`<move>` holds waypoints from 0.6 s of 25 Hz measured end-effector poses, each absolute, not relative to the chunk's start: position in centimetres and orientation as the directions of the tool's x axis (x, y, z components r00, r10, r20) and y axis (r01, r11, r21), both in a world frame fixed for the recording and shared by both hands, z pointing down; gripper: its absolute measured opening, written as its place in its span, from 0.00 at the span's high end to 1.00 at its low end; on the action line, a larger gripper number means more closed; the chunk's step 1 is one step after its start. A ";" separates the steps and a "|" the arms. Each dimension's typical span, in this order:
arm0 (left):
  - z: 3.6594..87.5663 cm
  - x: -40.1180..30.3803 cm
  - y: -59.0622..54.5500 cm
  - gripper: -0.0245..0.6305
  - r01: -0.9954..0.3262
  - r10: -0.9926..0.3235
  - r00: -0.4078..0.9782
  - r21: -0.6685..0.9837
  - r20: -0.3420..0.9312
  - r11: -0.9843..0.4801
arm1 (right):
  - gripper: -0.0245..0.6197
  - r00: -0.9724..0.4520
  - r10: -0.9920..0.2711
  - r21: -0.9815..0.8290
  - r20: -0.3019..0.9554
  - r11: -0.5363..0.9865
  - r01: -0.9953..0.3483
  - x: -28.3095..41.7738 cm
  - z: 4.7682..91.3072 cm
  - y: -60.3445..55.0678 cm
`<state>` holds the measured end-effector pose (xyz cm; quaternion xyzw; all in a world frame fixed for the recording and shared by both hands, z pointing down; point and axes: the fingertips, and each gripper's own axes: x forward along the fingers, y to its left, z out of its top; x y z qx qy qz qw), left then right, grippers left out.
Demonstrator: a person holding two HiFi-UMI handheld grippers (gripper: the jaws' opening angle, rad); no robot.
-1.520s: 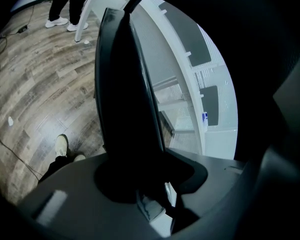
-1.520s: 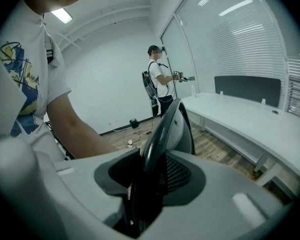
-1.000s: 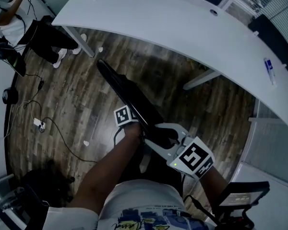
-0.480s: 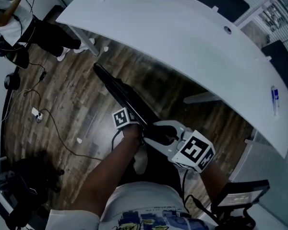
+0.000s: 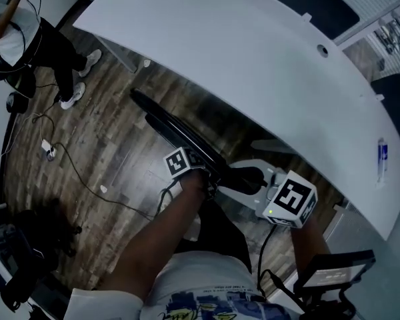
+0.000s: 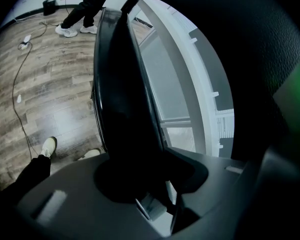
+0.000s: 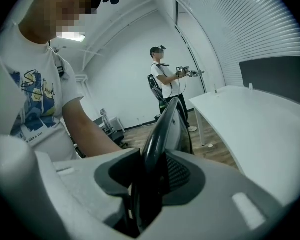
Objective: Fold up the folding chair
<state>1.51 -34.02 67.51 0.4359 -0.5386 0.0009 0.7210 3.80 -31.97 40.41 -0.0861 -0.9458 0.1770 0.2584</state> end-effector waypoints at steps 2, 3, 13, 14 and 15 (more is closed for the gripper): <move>67.7 2.4 -35.2 0.71 -0.466 -0.465 0.415 0.621 0.782 0.629 | 0.76 -0.849 0.257 -0.379 0.461 0.922 0.074 4.9 40.7 -33.5; 67.8 2.8 -35.6 0.71 -0.464 -0.462 0.416 0.619 0.784 0.633 | 0.76 -0.850 0.257 -0.379 0.460 0.923 0.074 5.4 40.8 -34.0; 68.1 4.7 -39.7 0.68 -0.455 -0.469 0.438 0.640 0.767 0.620 | 0.76 -0.882 0.204 -0.391 0.425 0.920 0.025 7.7 41.3 -39.8; 68.2 5.1 -40.5 0.67 -0.450 -0.484 0.444 0.655 0.754 0.607 | 0.76 -0.887 0.185 -0.387 0.422 0.922 0.009 7.9 41.5 -40.7; 68.3 5.5 -41.5 0.66 -0.440 -0.502 0.451 0.673 0.738 0.595 | 0.76 -0.894 0.169 -0.384 0.416 0.923 -0.005 8.2 41.9 -41.7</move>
